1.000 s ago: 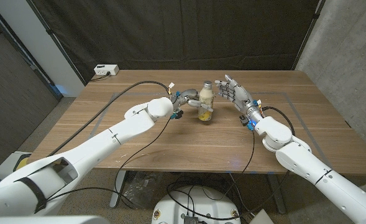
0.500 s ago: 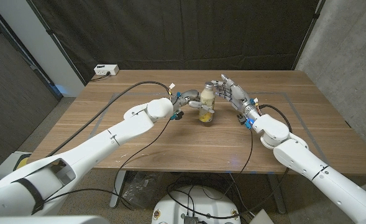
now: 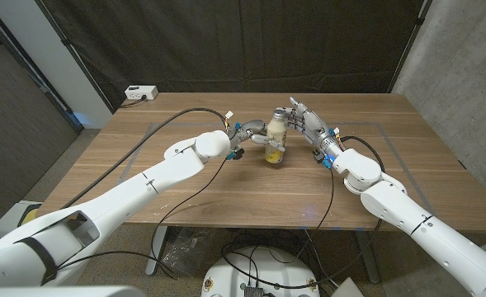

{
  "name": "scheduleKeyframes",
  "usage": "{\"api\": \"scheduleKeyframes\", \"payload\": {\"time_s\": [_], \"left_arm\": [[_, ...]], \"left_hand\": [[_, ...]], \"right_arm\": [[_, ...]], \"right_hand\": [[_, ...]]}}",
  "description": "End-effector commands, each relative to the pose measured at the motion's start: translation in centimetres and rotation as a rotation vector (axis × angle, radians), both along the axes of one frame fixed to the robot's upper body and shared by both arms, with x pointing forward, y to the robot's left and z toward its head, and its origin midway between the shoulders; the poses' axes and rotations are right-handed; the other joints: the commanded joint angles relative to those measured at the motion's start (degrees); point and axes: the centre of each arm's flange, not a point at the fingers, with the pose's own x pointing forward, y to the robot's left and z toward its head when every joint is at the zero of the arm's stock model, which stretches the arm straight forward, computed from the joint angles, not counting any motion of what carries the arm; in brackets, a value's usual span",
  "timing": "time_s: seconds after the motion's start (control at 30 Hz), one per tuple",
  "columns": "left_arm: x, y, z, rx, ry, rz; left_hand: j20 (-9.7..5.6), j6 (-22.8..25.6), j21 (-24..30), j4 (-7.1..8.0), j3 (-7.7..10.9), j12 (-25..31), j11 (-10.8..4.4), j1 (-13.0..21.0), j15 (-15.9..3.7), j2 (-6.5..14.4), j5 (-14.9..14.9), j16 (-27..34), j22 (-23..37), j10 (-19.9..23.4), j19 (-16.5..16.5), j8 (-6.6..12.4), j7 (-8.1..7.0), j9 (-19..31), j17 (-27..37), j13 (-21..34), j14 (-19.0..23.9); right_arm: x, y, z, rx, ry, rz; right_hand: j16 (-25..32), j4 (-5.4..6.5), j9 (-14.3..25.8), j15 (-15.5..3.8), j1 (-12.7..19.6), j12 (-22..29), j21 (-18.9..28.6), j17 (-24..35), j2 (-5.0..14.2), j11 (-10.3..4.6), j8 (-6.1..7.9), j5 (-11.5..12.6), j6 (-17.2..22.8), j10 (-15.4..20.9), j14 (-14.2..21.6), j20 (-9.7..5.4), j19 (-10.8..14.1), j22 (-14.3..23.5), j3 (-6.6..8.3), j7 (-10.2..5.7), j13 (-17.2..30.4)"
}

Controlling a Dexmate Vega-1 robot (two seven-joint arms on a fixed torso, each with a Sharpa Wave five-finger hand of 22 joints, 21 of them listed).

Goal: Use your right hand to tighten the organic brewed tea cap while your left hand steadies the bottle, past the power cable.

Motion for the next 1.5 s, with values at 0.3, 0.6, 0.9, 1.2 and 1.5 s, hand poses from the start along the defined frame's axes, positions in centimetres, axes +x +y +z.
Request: {"api": "scheduleKeyframes", "payload": {"time_s": [0.3,0.6,0.9,1.2,1.5], "left_arm": [[0.3,0.0,-0.3,-0.001,0.018,0.01],[0.3,0.1,-0.4,-0.019,0.018,0.019],[0.2,0.2,-0.3,-0.033,0.013,0.022],[0.2,0.1,-0.2,-0.05,0.009,0.018],[0.1,-0.1,0.0,-0.074,-0.007,0.014]], "left_hand": [[0.14,3.01,-0.31,8.95,10.03,0.28,-0.11,2.87,-1.16,2.21,0.0,0.07,0.17,-0.12,-0.2,-0.17,2.74,0.25,0.06,0.27,0.77],[0.17,2.97,-0.32,8.99,10.29,0.28,0.04,2.83,-0.91,2.26,0.0,0.14,0.18,-0.13,-0.15,-0.27,2.76,0.26,0.09,0.29,0.89],[0.17,3.03,-0.32,9.06,10.47,0.29,-0.02,2.73,-0.94,2.28,-0.01,0.13,0.18,-0.12,-0.11,-0.31,2.85,0.27,0.1,0.29,0.86],[0.19,3.13,-0.29,9.14,10.66,0.31,-0.07,2.56,-0.98,2.21,-0.03,0.19,0.18,-0.08,0.02,-0.34,2.84,0.28,0.11,0.3,1.0],[0.14,3.16,-0.29,8.92,11.22,0.35,0.03,2.94,-1.43,2.38,0.03,0.26,0.18,0.07,0.13,-0.41,2.95,0.3,0.11,0.31,1.25]], "right_arm": [[-0.2,-0.1,-0.2,0.006,0.003,-0.004],[-0.4,-0.4,-0.4,0.011,0.009,-0.016],[-0.6,-0.7,-0.4,0.013,0.01,-0.026],[-0.9,-1.2,-0.5,0.025,0.009,-0.039],[-1.3,-1.5,-0.5,0.031,0.001,-0.046]], "right_hand": [[0.46,0.0,0.32,-0.41,0.81,0.31,-0.23,0.05,0.47,-0.53,1.29,-0.05,2.84,0.15,-0.13,0.25,-0.07,0.16,0.43,-0.59,0.06],[0.79,-0.41,1.08,-0.88,1.91,1.53,-0.12,-0.01,1.01,-1.27,4.63,-0.2,11.59,3.41,1.16,0.25,0.47,0.18,0.99,-0.71,0.0],[1.08,-0.51,1.48,-1.28,2.11,2.55,0.19,0.0,0.65,-1.83,6.8,-0.22,17.37,6.65,3.07,0.24,1.46,0.23,0.93,-0.14,-0.09],[1.16,-0.52,1.68,-1.48,2.21,2.91,0.31,0.01,0.57,-2.11,7.52,-0.2,19.23,7.96,4.0,0.24,1.91,0.24,0.94,0.0,-0.14],[1.17,-0.51,1.71,-1.54,2.25,2.88,0.45,0.01,0.57,-2.02,7.58,-0.19,19.52,8.17,4.48,0.22,2.33,0.26,0.95,0.09,-0.17]]}}
